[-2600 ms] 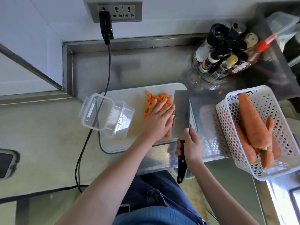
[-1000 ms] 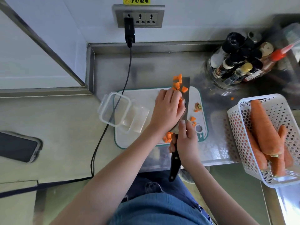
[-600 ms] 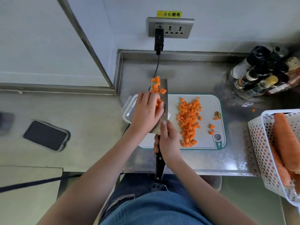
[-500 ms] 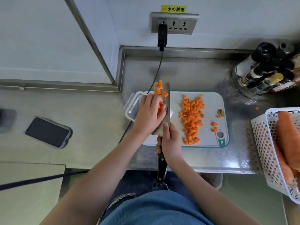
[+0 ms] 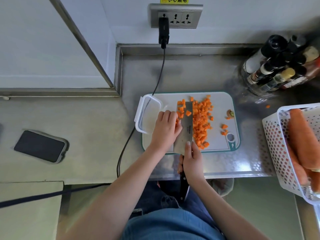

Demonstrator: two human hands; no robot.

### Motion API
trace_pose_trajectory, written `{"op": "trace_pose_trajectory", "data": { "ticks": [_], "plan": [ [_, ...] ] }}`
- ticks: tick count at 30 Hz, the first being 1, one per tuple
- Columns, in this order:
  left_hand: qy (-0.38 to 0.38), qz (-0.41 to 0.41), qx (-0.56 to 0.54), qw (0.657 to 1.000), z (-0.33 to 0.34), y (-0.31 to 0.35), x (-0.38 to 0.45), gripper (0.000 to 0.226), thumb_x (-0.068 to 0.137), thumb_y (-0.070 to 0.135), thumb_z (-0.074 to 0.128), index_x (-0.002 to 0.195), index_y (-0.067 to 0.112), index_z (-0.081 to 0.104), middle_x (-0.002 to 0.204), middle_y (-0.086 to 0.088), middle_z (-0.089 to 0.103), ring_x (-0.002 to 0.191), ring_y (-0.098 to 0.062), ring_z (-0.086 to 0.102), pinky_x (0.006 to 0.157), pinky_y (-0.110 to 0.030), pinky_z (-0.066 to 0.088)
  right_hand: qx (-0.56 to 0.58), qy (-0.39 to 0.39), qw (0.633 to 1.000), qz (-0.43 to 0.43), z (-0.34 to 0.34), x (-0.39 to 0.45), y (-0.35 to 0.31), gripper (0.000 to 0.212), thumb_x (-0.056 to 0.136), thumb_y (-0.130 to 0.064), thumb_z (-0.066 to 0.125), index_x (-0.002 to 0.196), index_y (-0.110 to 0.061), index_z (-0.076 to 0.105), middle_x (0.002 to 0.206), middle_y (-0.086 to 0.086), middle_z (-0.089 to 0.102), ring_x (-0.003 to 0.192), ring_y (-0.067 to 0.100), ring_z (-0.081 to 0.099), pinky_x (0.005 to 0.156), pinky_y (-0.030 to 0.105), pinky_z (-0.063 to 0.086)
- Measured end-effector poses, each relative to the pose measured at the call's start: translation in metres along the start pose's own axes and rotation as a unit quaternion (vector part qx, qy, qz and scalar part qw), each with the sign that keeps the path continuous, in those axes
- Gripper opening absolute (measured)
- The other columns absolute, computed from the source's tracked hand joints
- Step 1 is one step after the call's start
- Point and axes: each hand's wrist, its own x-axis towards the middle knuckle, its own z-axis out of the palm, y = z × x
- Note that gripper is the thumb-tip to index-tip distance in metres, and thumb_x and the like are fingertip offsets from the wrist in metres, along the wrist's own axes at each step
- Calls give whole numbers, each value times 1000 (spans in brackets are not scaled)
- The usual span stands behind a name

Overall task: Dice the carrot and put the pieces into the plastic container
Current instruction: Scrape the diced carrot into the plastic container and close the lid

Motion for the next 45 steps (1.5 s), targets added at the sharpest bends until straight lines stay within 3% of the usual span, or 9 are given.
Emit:
{"op": "trace_pose_trajectory", "data": {
  "ticks": [7,12,18,25,30,35,40,43,45],
  "plan": [
    [0,-22,-21,1000,-1,2,0,5,78,10,48,76,6,50,79,-10,50,75,-25,44,70,-30,39,-11,-3,1000,-10,-9,-2,1,29,103,-30,34,97,-5,45,55,11,38,38,22,34,37,29,35],
    [16,-130,-170,977,-1,14,12,29,83,21,37,99,3,53,102,-7,54,95,-18,42,84,-16,29,-24,-7,1000,-8,-14,0,0,31,104,-28,34,87,-1,38,54,12,38,36,22,33,35,28,33],
    [37,-132,-217,966,-3,19,27,36,84,17,31,107,2,54,107,-1,51,104,-21,45,92,-29,38,-36,-8,999,-15,-17,0,-1,32,104,-27,34,85,-1,37,58,14,38,37,21,32,36,29,32],
    [-131,-17,-135,982,-2,9,33,51,96,26,44,142,5,38,150,-8,33,142,-18,23,115,-24,18,-60,-18,998,-30,-21,0,-1,31,104,-27,33,79,-10,40,52,6,41,32,19,35,35,27,34],
    [-83,12,-68,994,1,8,10,45,91,29,53,130,6,55,141,-7,48,127,-18,48,97,-23,40,-54,-9,998,-21,-20,1,-1,30,104,-28,34,77,-15,41,53,8,43,34,23,37,37,30,35],
    [-22,-2,-31,999,-4,-3,2,34,81,-3,65,115,2,66,119,-10,65,116,-22,58,90,-34,51,-58,-12,998,-30,-20,2,-4,29,104,-28,33,81,-16,46,51,9,42,33,24,37,35,28,36],
    [-65,69,-12,995,-14,0,6,46,89,2,33,132,1,50,136,-14,52,131,-27,43,109,-35,34,-65,-4,997,-37,-19,2,-6,31,104,-28,33,77,-14,41,51,10,41,32,23,36,36,30,37],
    [-135,157,38,978,-7,1,5,51,86,-2,38,136,5,47,141,-11,46,134,-26,38,113,-39,27,-67,-4,997,-38,-19,2,-7,31,104,-27,33,78,-12,42,54,13,42,32,24,37,35,30,36],
    [-117,122,51,984,-7,-5,-1,43,86,1,41,126,3,58,132,-12,56,129,-27,45,112,-37,27,-64,0,997,-34,-19,3,-6,31,104,-27,34,83,-6,43,54,13,43,32,24,38,35,30,36]
  ]
}}
